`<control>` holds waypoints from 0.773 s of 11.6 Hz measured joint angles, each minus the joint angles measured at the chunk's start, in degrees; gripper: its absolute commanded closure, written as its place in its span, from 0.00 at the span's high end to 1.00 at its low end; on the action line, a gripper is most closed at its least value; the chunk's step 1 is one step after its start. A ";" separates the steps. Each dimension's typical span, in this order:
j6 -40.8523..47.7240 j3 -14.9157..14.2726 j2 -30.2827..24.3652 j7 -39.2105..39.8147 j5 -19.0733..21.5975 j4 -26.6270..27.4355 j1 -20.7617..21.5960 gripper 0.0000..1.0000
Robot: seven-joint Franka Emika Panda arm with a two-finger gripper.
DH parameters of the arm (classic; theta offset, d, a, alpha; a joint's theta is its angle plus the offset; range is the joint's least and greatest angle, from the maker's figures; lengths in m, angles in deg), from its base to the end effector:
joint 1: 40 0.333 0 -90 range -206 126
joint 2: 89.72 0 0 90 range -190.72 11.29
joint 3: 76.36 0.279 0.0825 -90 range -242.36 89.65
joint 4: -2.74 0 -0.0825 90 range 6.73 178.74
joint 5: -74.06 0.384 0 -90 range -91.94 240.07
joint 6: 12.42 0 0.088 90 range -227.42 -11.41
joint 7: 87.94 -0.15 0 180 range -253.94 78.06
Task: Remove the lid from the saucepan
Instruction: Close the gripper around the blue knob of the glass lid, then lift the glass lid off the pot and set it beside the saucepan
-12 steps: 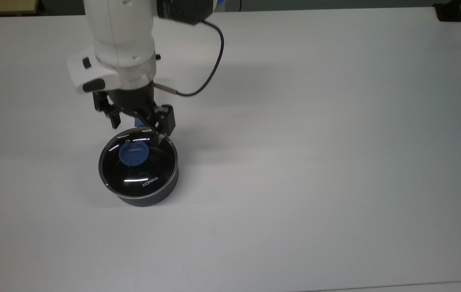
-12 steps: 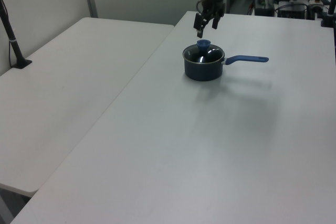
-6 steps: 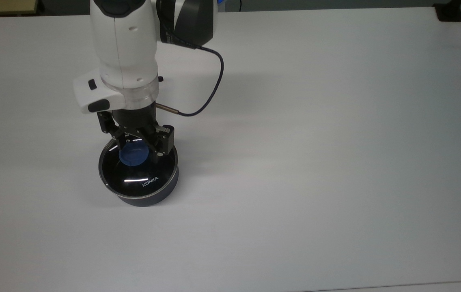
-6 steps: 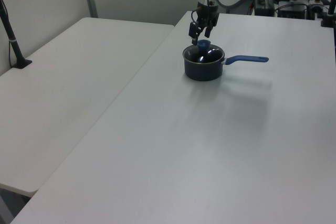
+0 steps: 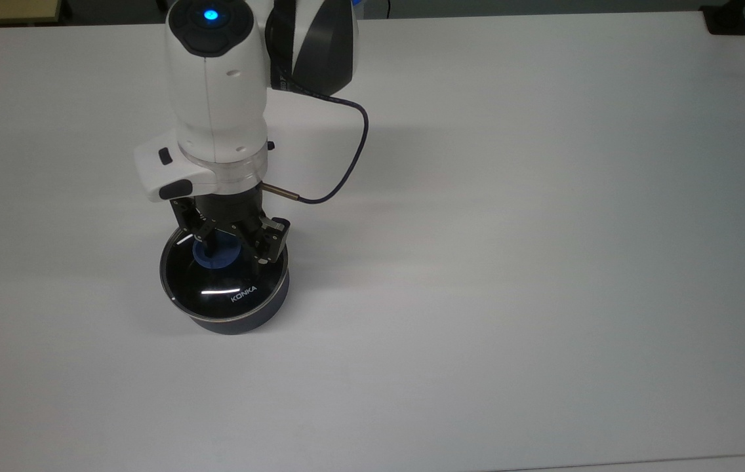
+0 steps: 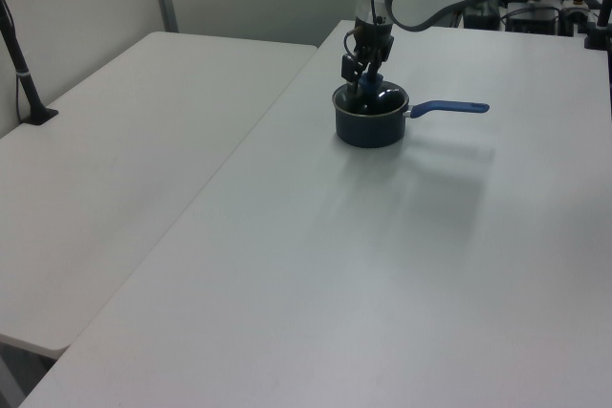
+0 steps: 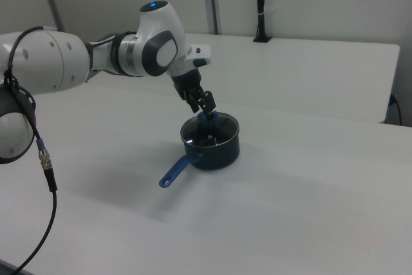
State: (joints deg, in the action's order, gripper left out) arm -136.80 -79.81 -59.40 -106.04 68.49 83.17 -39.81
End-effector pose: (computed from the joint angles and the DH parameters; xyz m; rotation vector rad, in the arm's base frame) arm 0.7202 -0.0418 0.3494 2.9961 -0.4768 0.3833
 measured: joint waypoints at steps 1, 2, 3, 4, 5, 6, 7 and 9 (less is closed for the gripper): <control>0.00 -0.01 -0.03 -0.01 -0.86 0.00 0.08 0.00; 0.00 -0.06 -0.12 -0.01 -1.57 -0.01 0.06 0.00; -0.01 -0.06 -0.18 -0.01 -1.72 -0.02 0.08 0.00; -0.01 0.00 -0.19 -0.21 -1.72 0.00 0.30 0.00; -0.02 0.00 -0.17 -0.21 -1.72 0.01 0.40 0.00; -0.02 0.00 -0.17 -0.21 -1.72 0.01 0.40 0.00; -0.02 0.00 -0.18 -0.21 -1.72 0.01 0.40 0.00; -0.02 0.00 -0.19 -0.10 -1.72 0.01 0.39 0.00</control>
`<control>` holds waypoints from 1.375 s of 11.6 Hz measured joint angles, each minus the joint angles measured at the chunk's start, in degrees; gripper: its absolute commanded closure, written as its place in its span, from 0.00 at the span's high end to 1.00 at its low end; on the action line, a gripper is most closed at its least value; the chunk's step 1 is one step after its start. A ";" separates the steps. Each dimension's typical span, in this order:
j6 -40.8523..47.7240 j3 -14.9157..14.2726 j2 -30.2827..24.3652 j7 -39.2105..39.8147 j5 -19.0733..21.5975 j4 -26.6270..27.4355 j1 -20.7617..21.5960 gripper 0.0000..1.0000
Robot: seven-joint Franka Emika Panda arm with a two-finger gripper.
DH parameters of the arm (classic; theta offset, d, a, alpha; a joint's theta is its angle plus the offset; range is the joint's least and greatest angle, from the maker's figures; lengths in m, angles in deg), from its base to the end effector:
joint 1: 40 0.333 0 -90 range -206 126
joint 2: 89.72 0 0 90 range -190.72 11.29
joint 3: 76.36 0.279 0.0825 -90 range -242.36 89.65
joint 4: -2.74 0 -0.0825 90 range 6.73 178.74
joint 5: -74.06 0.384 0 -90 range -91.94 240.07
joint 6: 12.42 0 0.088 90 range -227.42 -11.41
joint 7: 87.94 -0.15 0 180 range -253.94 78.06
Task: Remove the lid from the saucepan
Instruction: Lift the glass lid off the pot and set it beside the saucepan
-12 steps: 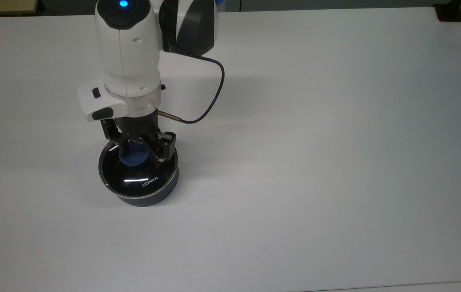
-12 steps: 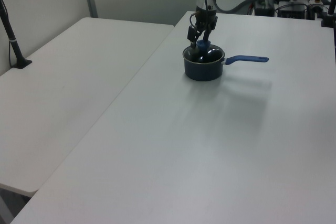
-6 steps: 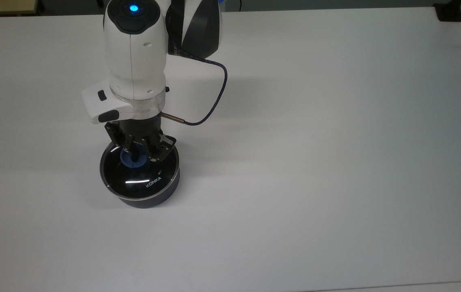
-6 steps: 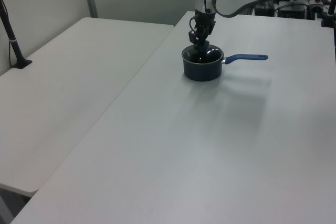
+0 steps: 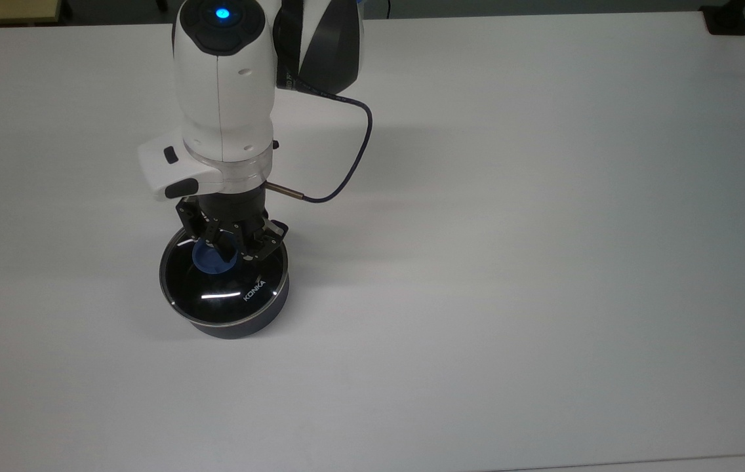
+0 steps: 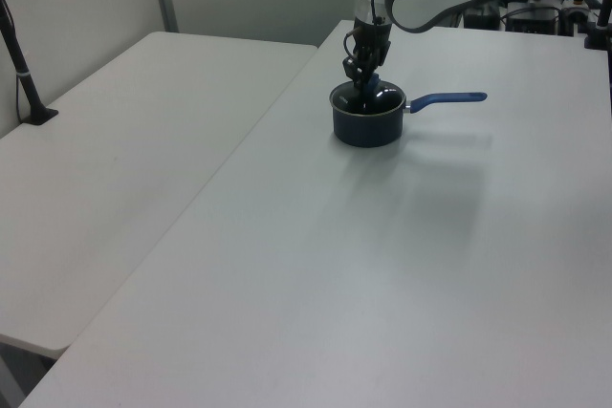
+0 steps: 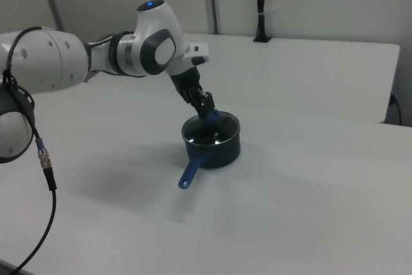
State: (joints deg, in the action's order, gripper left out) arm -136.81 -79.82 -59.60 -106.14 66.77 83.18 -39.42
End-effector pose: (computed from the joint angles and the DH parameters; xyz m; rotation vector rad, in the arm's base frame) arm 0.7204 -0.0392 0.3521 2.9747 -0.4448 0.3911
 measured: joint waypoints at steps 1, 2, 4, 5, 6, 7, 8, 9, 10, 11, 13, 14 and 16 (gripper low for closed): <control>0.00 0.00 -0.04 0.02 0.00 0.00 -0.03 0.00; 0.00 -0.01 -0.25 0.05 0.00 -0.02 -0.10 0.00; 0.02 -0.11 -1.08 0.09 0.00 -0.01 -0.36 0.00; 0.13 -0.17 -1.59 0.11 0.00 -0.01 -0.45 0.00; 0.67 -0.24 -2.23 0.16 -0.03 0.00 -0.51 0.00; 1.47 -0.26 -2.94 0.22 -0.25 0.00 -0.52 0.00; 1.99 -0.26 -3.60 0.24 -0.64 0.00 -0.52 0.00; 2.27 -0.26 -3.94 0.25 -0.76 0.07 -0.52 0.00; 2.30 -0.26 -3.96 0.35 -0.85 0.33 -0.52 0.00; 2.30 -0.26 -3.96 0.43 -0.99 0.79 -0.52 0.00; 2.30 -0.26 -3.96 0.55 -1.13 1.43 -0.50 0.50; 2.30 -0.26 -3.95 0.57 -1.13 1.56 -0.49 0.73; 2.30 -0.26 -3.94 0.57 -1.13 1.82 -0.42 1.00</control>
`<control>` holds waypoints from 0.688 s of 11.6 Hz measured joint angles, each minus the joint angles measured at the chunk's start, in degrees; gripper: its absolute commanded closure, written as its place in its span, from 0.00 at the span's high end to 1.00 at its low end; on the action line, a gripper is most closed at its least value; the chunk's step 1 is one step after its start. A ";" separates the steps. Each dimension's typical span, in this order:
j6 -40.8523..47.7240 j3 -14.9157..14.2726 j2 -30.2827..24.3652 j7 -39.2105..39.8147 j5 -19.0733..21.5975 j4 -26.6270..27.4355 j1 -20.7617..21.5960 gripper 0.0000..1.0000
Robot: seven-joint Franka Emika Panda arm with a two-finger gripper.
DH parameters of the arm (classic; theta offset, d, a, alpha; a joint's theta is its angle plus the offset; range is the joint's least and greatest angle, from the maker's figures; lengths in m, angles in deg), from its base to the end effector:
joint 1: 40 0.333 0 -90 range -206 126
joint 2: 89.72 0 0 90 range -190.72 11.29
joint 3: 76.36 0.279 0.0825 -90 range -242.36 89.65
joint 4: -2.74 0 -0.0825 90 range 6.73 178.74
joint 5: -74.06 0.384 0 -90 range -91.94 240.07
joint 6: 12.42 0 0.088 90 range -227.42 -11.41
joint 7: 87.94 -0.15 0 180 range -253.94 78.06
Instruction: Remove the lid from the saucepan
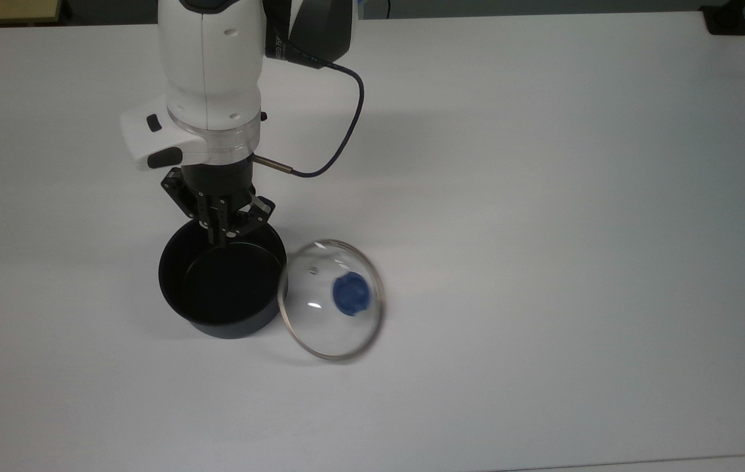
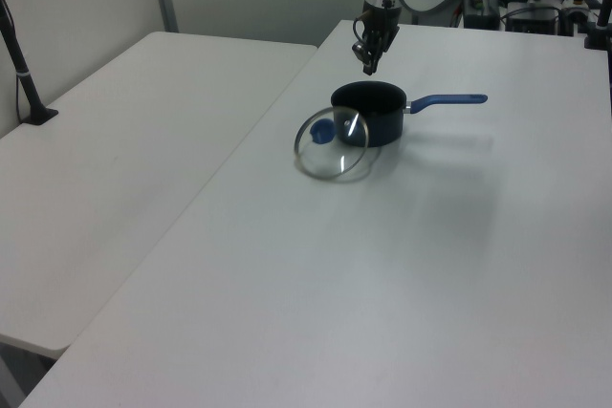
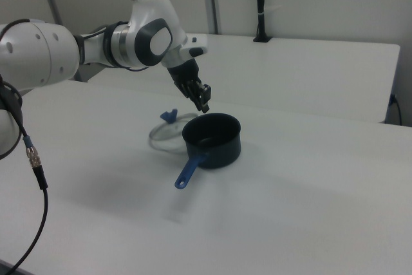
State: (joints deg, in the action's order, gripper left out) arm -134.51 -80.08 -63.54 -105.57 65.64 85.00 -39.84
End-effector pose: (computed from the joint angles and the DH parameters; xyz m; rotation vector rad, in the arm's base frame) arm 0.7070 -0.0497 0.3805 2.9539 -0.4411 0.3853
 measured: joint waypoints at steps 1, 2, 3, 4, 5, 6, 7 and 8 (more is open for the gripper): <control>0.00 0.00 0.00 0.00 0.00 0.16 0.07 1.00; 0.00 0.00 0.00 0.00 0.00 0.30 0.13 1.00; 0.00 0.01 0.00 0.00 0.00 0.39 0.18 1.00; 0.05 0.02 0.00 0.00 0.00 0.47 0.22 1.00; 0.22 0.05 0.00 0.00 0.00 0.52 0.26 1.00; 0.42 0.06 0.00 0.00 0.00 0.53 0.33 1.00; 0.91 0.07 -0.01 0.00 0.00 0.53 0.37 1.00; 1.87 0.08 -0.05 0.00 0.00 0.51 0.38 1.00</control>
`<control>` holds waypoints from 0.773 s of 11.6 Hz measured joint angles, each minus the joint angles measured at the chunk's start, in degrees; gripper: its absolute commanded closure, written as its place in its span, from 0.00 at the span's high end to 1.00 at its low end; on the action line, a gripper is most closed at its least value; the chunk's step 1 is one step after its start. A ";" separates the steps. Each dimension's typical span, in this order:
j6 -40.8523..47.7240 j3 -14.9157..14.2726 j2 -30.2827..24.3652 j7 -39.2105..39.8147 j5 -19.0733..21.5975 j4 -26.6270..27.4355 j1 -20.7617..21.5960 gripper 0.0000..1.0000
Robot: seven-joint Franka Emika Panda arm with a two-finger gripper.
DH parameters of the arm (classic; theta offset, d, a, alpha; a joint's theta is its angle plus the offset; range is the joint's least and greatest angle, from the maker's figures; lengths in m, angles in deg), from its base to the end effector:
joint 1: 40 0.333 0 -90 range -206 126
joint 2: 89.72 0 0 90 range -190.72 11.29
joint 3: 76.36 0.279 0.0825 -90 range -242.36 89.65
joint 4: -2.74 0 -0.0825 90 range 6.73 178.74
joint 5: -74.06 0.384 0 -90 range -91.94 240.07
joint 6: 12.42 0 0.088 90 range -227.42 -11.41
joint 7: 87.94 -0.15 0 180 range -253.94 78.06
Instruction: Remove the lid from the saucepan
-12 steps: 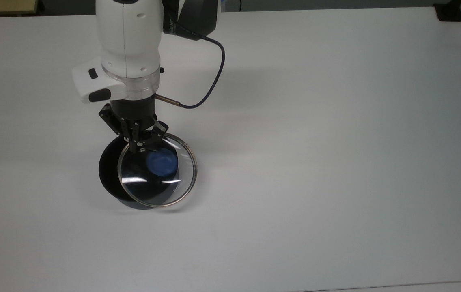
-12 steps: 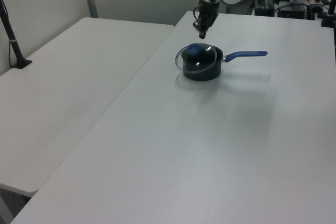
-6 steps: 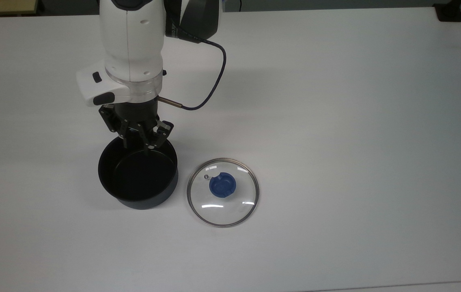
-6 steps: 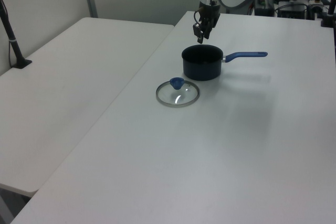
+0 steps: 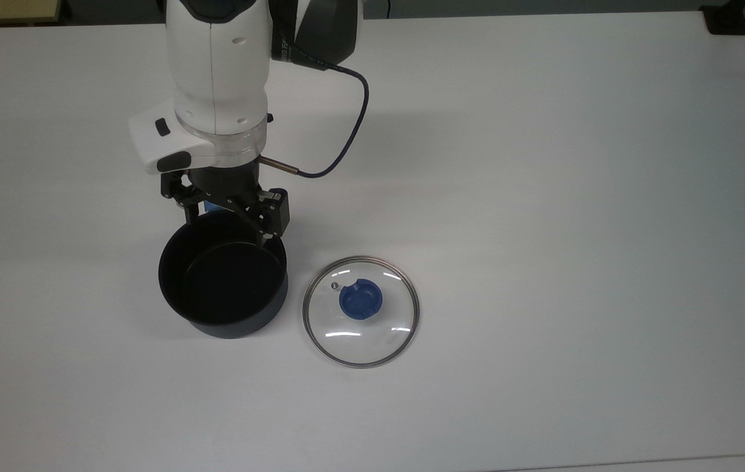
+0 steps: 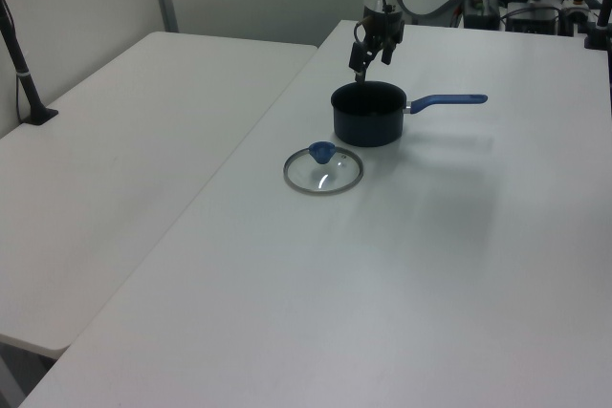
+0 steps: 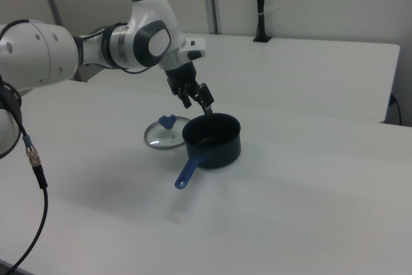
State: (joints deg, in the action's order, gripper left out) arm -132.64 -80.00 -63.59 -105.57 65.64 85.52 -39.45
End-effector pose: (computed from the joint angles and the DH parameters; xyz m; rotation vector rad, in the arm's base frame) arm 0.7016 -0.0447 0.3727 2.9579 -0.4333 0.3251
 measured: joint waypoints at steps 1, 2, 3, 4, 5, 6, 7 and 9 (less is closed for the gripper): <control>1.39 0.00 -0.22 0.00 0.00 -0.03 0.00 1.00; 3.39 0.01 -0.68 0.00 0.00 -0.07 0.00 1.00; 6.07 0.01 -1.47 0.00 0.00 -0.11 0.00 1.00; 8.44 0.01 -2.48 -0.36 0.00 -0.16 0.00 1.00; 10.45 0.01 -3.77 -0.92 0.00 -0.20 0.00 1.00; 13.10 0.01 -5.44 -0.97 0.00 -0.27 0.01 1.00; 16.16 0.04 -7.36 -0.97 0.01 -0.33 0.01 1.00; 20.76 0.17 -11.83 -0.97 0.01 0.02 0.13 1.00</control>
State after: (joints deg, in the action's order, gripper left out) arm -111.88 -79.82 -75.42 -106.54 65.65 85.54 -39.33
